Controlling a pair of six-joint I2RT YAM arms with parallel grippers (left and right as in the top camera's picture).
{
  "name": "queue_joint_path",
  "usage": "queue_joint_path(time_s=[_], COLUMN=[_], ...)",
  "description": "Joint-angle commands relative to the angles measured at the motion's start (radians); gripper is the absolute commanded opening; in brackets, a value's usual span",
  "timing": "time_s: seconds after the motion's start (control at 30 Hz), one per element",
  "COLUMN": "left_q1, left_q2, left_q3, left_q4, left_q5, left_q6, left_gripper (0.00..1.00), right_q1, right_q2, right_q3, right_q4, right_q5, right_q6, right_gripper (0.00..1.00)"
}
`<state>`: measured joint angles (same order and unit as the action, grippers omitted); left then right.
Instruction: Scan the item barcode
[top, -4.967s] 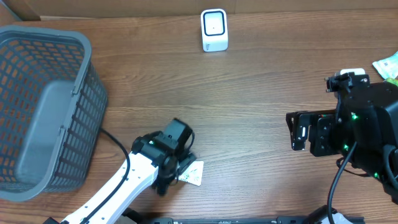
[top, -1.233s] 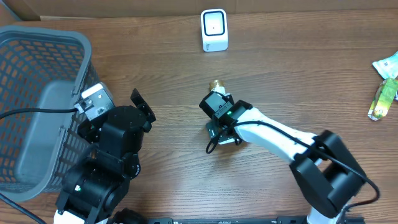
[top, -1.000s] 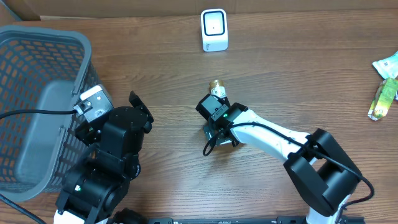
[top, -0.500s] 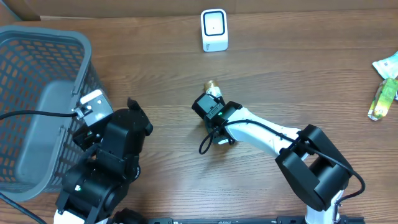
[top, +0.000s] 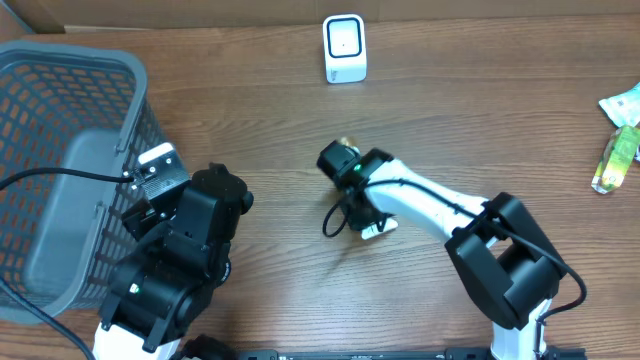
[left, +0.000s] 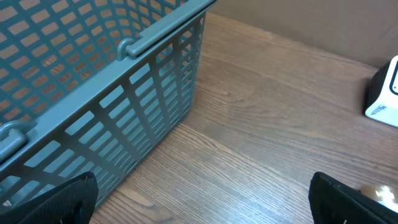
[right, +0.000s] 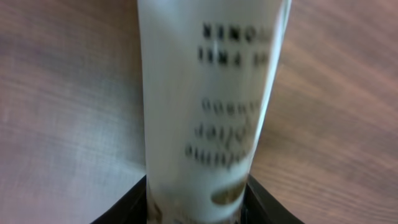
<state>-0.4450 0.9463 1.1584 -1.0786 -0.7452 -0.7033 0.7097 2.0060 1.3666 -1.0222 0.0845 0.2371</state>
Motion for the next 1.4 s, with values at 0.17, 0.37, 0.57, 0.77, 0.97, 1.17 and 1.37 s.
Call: queue_joint_path(time_s=[0.17, 0.37, 0.57, 0.77, 0.97, 1.17, 1.37], left_q1=[0.000, 0.000, 0.000, 0.000, 0.000, 0.000, 0.000], left_q2=[0.028, 0.053, 0.084, 0.124, 0.169, 0.221, 0.271], left_q3=[0.008, 0.008, 0.008, 0.008, 0.008, 0.008, 0.008], left_q4=[-0.002, -0.002, -0.002, -0.002, -0.002, -0.002, 0.085], left_q5=[-0.019, -0.003, 0.104, 0.229, 0.253, 0.253, 0.266], left_q6=[-0.011, -0.011, -0.010, -0.011, -0.011, -0.011, 0.002], left_gripper=[1.00, 0.99, 1.00, 1.00, 1.00, 0.99, 1.00], right_q1=[-0.171, -0.299, -0.370, -0.357, -0.319, -0.290, -0.241], right_q2=[0.004, 0.004, 0.004, 0.005, 0.006, 0.084, 0.173], right_q3=[0.113, 0.111, 0.108, 0.106, 0.106, 0.106, 0.106], right_q4=[-0.278, -0.489, -0.431, -0.154, 0.007, 0.150, 0.216], right_q5=[-0.952, -1.118, -0.998, -0.812, -0.798, -0.843, -0.872], right_q6=[-0.402, -0.683, -0.705, -0.397, -0.364, -0.293, -0.301], right_gripper=[0.47, 0.52, 0.61, 1.00, 1.00, 1.00, 1.00])
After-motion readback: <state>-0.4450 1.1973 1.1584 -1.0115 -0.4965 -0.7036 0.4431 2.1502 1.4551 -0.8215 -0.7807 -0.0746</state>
